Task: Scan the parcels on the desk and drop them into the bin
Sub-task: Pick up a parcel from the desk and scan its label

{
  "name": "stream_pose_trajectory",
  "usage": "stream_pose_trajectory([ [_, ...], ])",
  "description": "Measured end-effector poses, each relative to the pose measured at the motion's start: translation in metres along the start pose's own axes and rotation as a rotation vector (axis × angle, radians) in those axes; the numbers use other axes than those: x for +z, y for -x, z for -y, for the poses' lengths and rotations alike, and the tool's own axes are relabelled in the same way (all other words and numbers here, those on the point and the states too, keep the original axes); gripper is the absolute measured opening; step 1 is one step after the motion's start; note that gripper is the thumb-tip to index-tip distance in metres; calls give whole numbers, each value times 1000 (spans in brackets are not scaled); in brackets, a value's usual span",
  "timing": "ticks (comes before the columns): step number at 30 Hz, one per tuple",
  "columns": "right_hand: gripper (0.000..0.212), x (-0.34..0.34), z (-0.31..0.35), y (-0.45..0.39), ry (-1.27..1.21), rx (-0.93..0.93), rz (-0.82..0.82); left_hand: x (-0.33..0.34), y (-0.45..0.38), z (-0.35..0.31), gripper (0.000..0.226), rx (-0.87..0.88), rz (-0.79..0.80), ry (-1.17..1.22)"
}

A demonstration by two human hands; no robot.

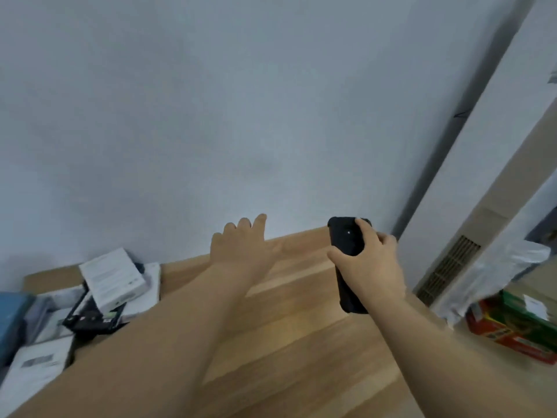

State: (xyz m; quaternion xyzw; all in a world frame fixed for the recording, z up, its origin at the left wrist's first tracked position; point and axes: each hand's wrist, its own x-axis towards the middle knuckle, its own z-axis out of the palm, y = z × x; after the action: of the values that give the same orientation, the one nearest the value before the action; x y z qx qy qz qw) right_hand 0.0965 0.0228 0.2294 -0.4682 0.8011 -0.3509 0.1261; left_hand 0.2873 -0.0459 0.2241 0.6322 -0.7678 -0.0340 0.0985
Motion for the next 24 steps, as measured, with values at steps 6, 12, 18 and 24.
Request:
stream_pose_trajectory([
  [6,70,62,49,-45,-57,-232,245,-1,0,61,68,-338,-53,-30],
  [12,71,127,91,-43,-71,-365,441,5,33,130,65,-630,-60,-54],
  [18,74,178,123,-25,-19,-441,516,9,50,196,69,-780,-36,-57],
  [24,75,228,146,-19,26,-434,512,24,28,238,75,-705,-53,-86],
])
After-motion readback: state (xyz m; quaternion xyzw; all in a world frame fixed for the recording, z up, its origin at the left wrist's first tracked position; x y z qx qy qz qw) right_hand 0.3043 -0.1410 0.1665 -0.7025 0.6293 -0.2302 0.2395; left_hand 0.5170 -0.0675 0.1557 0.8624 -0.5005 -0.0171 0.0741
